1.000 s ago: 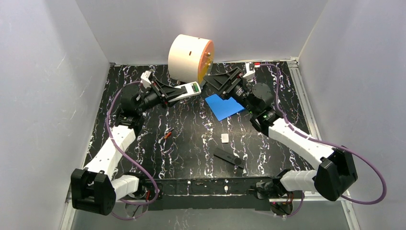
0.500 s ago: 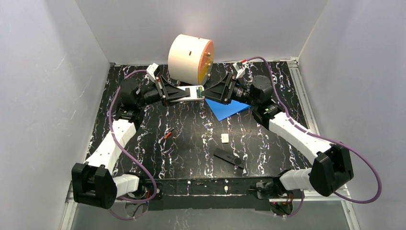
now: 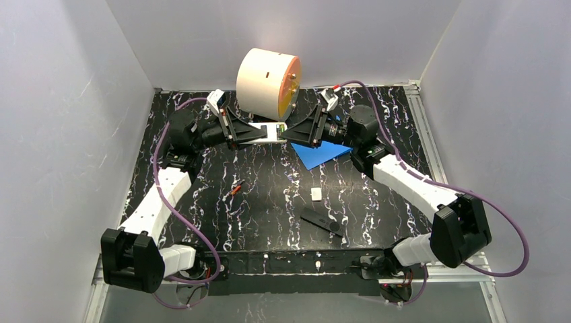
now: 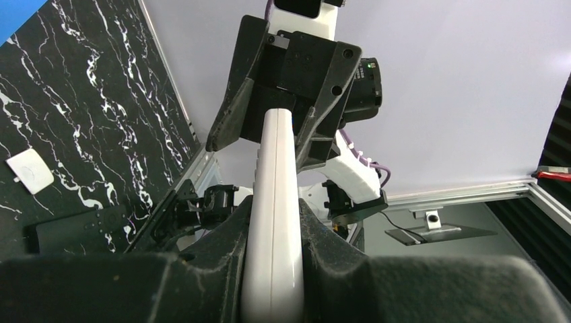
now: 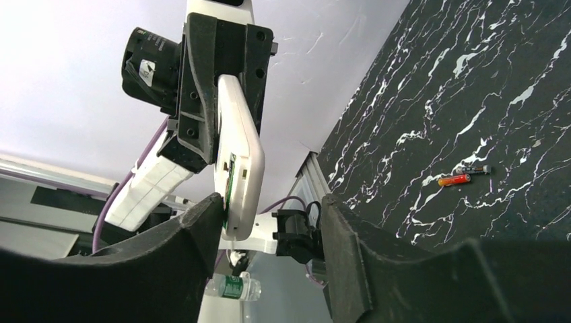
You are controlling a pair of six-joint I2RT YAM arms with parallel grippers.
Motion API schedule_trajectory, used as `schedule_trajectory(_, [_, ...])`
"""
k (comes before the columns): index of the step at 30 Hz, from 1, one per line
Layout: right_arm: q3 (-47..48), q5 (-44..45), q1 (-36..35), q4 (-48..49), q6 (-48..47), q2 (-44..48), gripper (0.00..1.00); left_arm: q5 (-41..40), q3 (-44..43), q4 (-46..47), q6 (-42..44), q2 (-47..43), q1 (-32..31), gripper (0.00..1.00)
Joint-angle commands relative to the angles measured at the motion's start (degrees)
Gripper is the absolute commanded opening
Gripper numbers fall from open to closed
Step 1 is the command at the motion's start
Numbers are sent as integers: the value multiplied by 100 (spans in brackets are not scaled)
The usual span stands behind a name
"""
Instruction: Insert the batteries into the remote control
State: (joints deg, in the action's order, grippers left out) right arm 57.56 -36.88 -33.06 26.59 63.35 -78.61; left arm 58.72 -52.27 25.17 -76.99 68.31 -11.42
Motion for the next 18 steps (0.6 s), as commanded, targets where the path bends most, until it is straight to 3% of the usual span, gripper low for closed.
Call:
schedule_trajectory(1, [270,-240,9,134,-46,-46,59,221,-256,162,27,-109,-1,0])
schedule_trajectory(7, [322,-155,10,-203,-217,-101,41,278,-253,160,43,-99,-1,0])
schedule_trajectory(9, [329,-144,8,-258,-277,-90,49,266,-257,164,55,-91,-1,0])
schedule_trajectory(13, [335,-30,21,-237,-310,94,79,209,-206,164,128,-50,-1,0])
schedule_trajectory(15, [324,40,123,-233,-301,216,85,153,-115,157,180,-3,-1,0])
schedule_trajectory(18, [190,155,423,-333,-219,479,86,79,25,158,288,120,4,0])
